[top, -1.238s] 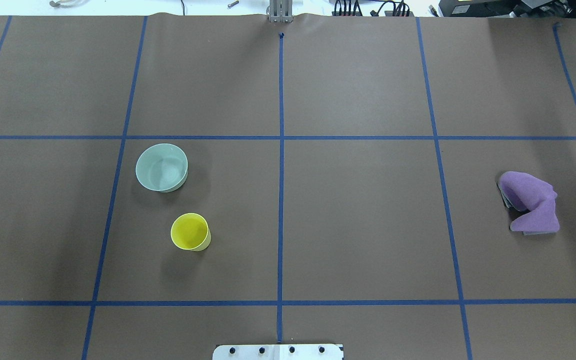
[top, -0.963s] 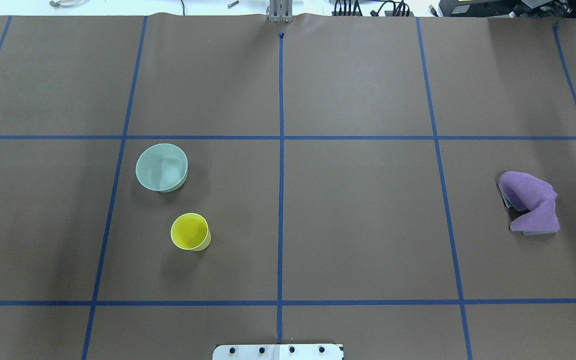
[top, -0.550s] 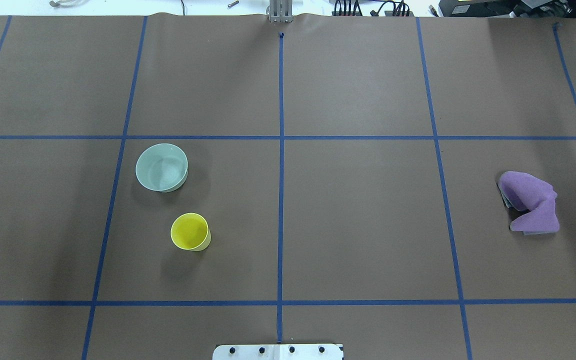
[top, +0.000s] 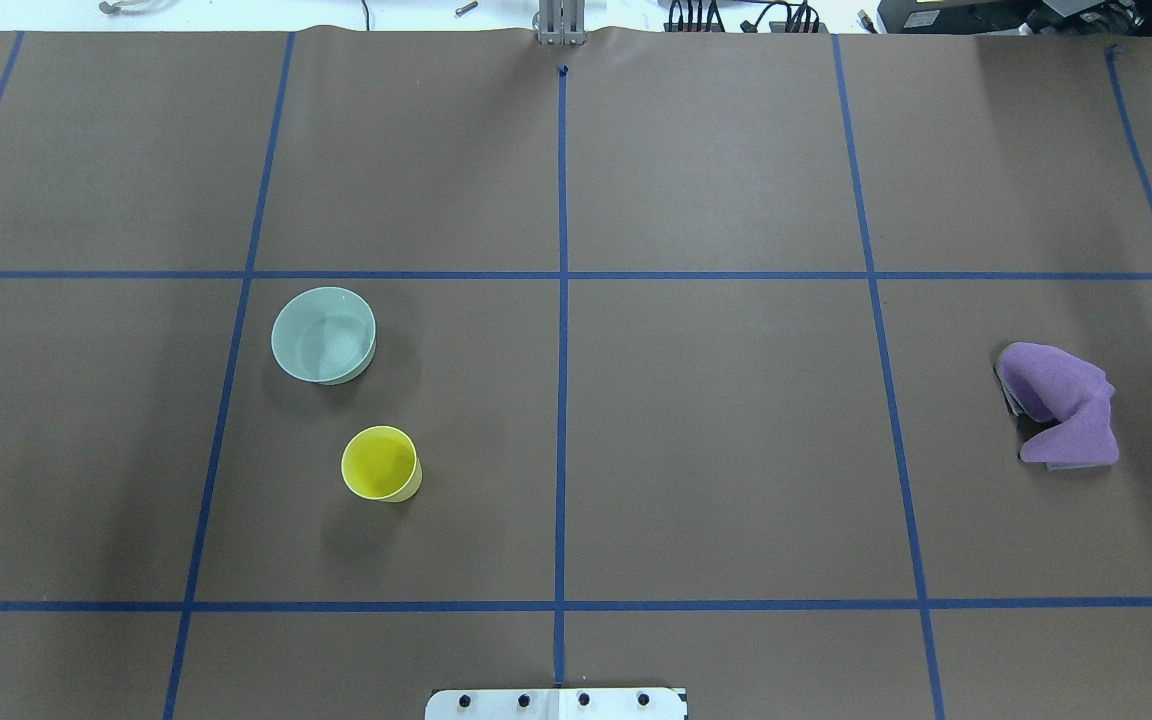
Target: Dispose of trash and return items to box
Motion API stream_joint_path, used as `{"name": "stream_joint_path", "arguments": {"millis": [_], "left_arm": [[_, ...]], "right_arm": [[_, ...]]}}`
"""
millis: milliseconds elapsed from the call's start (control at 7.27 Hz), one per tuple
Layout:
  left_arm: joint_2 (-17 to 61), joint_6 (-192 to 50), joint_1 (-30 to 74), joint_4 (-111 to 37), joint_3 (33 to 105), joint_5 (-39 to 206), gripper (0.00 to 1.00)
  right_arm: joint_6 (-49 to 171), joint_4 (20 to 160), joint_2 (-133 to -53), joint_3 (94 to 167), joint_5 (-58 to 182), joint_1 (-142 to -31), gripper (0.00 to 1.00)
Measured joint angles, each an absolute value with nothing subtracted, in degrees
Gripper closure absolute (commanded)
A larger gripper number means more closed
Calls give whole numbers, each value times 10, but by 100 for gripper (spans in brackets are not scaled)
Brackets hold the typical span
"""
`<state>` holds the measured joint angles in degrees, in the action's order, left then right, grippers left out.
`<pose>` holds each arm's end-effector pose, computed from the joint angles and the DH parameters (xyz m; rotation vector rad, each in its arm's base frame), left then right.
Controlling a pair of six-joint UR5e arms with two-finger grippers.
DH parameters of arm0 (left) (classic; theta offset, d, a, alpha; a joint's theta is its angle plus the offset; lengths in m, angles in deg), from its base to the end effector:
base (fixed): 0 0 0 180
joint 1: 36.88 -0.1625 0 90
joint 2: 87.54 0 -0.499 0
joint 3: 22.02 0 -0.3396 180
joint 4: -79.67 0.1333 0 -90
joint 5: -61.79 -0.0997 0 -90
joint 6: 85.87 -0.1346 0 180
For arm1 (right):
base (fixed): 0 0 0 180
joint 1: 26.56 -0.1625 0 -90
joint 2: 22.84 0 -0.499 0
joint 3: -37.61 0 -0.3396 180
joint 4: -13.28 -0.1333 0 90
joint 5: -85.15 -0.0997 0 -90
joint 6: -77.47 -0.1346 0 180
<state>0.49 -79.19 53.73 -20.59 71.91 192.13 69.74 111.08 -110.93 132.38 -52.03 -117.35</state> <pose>-0.0509 -0.4409 0.7288 0.1669 0.7111 -0.0465 0.0408 -0.4513 0.7151 -0.0683 -0.8216 0.1482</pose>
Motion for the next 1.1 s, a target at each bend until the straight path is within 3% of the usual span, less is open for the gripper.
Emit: {"name": "stream_joint_path", "arguments": {"millis": [1100], "left_arm": [[3,-786,525,-193,770,1918,1]], "right_arm": [[704,1109,-1105,1330,-520,-1174,0]]}}
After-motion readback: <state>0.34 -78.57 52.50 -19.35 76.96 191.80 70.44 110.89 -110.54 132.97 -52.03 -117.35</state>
